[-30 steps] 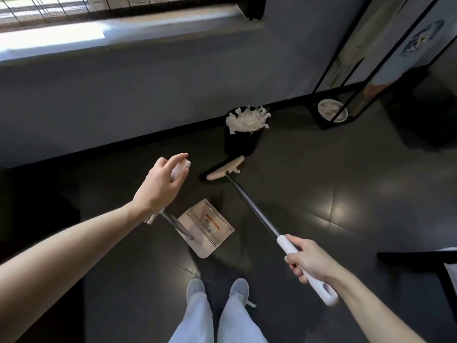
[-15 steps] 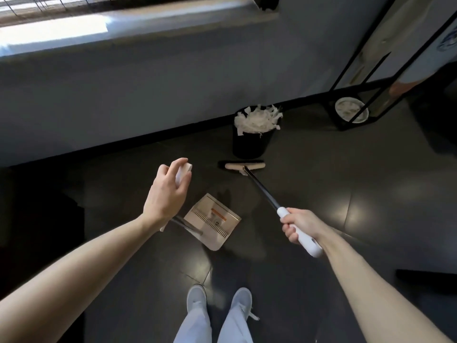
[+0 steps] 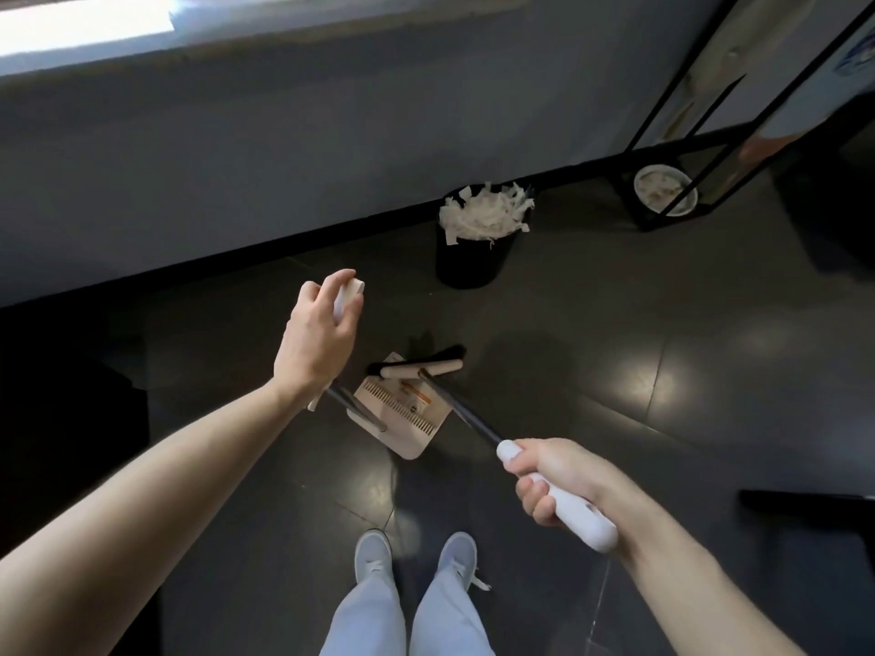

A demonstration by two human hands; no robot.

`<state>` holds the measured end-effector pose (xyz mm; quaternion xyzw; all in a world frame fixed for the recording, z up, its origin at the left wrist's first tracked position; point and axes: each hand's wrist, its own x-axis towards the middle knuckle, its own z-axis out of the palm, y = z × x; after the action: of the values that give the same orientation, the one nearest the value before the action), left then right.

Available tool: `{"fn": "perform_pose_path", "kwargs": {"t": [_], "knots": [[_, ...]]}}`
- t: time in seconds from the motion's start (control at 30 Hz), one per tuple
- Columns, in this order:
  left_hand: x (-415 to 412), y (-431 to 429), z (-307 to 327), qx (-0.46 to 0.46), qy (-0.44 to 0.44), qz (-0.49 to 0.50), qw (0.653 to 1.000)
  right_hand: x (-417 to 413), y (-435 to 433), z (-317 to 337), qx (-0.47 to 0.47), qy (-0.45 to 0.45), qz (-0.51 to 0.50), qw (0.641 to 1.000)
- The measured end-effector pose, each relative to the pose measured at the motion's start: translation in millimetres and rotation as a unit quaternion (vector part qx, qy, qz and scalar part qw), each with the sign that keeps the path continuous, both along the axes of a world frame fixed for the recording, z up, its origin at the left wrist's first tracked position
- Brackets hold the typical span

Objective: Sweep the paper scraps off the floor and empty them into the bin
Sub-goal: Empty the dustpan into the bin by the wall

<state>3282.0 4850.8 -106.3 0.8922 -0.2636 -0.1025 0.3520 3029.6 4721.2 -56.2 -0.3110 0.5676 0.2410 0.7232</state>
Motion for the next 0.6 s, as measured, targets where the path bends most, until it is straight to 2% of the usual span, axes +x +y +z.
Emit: {"fn": "perform_pose_path", "kwargs": {"t": [0.27,0.5,0.6], "knots": [[-7,19,1,0.017,-0.005,0.0,1.0,13,-16,44,0.033,-0.038,-0.053,0.997],[1,28,-3,-0.01,0.012,0.018,1.0,58,-31,13,-0.02,-0.049,-0.049,0.997],[-1,14,-2,-0.024,0.036,0.004,0.999,65,-8,-6,0.025,-0.022,-0.071,0.997]]}}
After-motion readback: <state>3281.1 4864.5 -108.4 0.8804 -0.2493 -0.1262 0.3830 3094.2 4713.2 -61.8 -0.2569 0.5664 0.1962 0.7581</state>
